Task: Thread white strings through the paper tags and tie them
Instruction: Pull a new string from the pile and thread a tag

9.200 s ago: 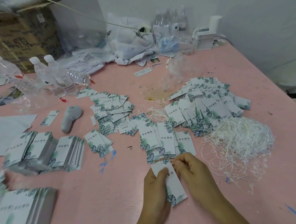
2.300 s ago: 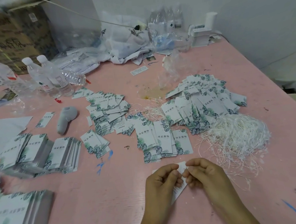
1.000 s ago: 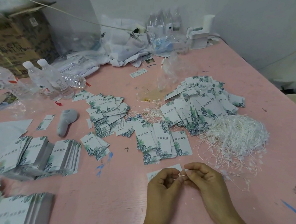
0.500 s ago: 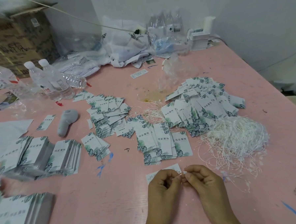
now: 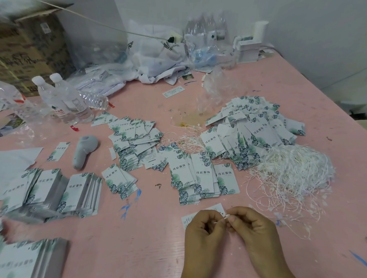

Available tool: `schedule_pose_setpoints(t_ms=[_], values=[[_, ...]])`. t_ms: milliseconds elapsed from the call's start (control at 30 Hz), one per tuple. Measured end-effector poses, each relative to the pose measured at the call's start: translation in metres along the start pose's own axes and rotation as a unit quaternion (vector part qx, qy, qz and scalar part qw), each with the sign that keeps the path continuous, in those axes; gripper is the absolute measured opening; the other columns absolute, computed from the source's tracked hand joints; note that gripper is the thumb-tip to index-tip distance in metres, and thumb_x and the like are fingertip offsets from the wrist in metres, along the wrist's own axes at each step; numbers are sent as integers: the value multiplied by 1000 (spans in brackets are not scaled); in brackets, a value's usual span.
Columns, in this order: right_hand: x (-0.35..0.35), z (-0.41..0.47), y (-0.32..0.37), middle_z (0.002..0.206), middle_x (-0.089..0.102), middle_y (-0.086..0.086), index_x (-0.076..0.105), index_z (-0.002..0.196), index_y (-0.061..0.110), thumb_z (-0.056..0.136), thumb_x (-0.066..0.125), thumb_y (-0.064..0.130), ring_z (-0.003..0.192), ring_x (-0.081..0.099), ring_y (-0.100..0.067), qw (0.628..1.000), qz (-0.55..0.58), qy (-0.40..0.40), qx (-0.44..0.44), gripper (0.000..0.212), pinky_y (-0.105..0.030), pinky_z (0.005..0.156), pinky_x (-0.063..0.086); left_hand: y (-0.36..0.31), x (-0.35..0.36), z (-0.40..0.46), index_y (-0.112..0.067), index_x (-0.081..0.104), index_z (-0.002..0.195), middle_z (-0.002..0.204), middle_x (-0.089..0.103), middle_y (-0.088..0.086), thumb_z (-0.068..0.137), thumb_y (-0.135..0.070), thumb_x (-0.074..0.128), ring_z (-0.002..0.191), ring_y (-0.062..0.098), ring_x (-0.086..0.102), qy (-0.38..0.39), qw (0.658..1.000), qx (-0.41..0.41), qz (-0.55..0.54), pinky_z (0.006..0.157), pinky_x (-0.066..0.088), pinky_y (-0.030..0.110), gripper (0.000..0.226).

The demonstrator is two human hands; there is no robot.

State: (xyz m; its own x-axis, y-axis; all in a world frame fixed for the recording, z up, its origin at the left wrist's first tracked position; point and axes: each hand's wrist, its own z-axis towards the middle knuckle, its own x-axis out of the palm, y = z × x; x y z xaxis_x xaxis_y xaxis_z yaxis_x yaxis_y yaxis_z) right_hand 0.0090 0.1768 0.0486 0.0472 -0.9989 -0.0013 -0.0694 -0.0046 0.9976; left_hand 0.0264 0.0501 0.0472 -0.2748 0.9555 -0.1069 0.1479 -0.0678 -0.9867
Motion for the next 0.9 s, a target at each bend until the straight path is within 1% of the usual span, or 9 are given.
schedule_pose_setpoints(t_ms=[67,167,267,367,500,567,633,767,900], values=[[0,0,1,75,75,-4,75,85,30,84,69,0,68,71,-9,1000,2,1,4,31,-11,66,51,-1,0,0,-22,68,70,56,55,-4,84,0,71,54,10,42,3,1000,-4,-2,53,35,25,26],[0,1,2,72,75,-7,76,81,20,84,68,-5,64,70,-10,1000,18,-9,11,26,-11,62,51,-2,-1,-1,-22,67,69,57,54,-4,84,0,69,54,12,42,11,1000,-9,-9,52,34,26,27],[2,1,3,69,74,-6,74,82,14,83,68,-9,60,69,-8,1000,21,-16,12,24,-9,60,50,-3,-1,-1,-20,66,68,57,54,-1,84,3,68,54,12,42,10,1000,-14,-20,51,34,23,28],[3,0,3,70,74,-5,75,78,19,83,68,-8,62,70,-8,1000,13,-23,12,29,-8,60,50,-4,-1,-1,-16,65,69,59,54,0,84,5,67,55,13,42,11,1000,-17,-24,52,34,21,26],[3,-1,3,78,75,6,75,80,35,82,72,-2,71,70,-3,999,-40,-17,-3,37,-5,66,48,-5,1,-1,-16,65,69,58,53,-1,84,6,67,55,13,41,13,1000,-18,-20,53,34,22,27],[2,-1,3,83,75,9,75,80,36,81,73,0,76,68,0,997,-68,-14,-18,36,-4,69,46,-6,1,-1,-16,65,69,59,52,-1,84,6,66,56,14,41,13,1000,-17,-17,54,34,22,27],[0,-1,4,86,75,9,75,81,36,82,72,1,79,68,-1,997,-73,-11,-17,35,-4,71,46,-6,0,0,-16,65,69,59,52,-1,84,5,67,57,13,42,15,1000,-15,-17,55,35,22,27],[-3,0,5,82,76,2,77,84,32,84,68,-4,71,69,-5,999,-41,-2,1,36,-8,67,49,-7,0,-2,-15,67,70,59,54,-3,84,4,68,57,12,43,20,1000,-11,-19,55,36,23,23],[-4,2,6,74,74,-1,77,82,31,83,68,-6,61,64,-3,999,-34,4,8,38,-8,63,48,-6,0,-3,-22,68,69,59,56,-3,83,4,70,57,9,44,24,999,-6,-20,55,37,21,30]])
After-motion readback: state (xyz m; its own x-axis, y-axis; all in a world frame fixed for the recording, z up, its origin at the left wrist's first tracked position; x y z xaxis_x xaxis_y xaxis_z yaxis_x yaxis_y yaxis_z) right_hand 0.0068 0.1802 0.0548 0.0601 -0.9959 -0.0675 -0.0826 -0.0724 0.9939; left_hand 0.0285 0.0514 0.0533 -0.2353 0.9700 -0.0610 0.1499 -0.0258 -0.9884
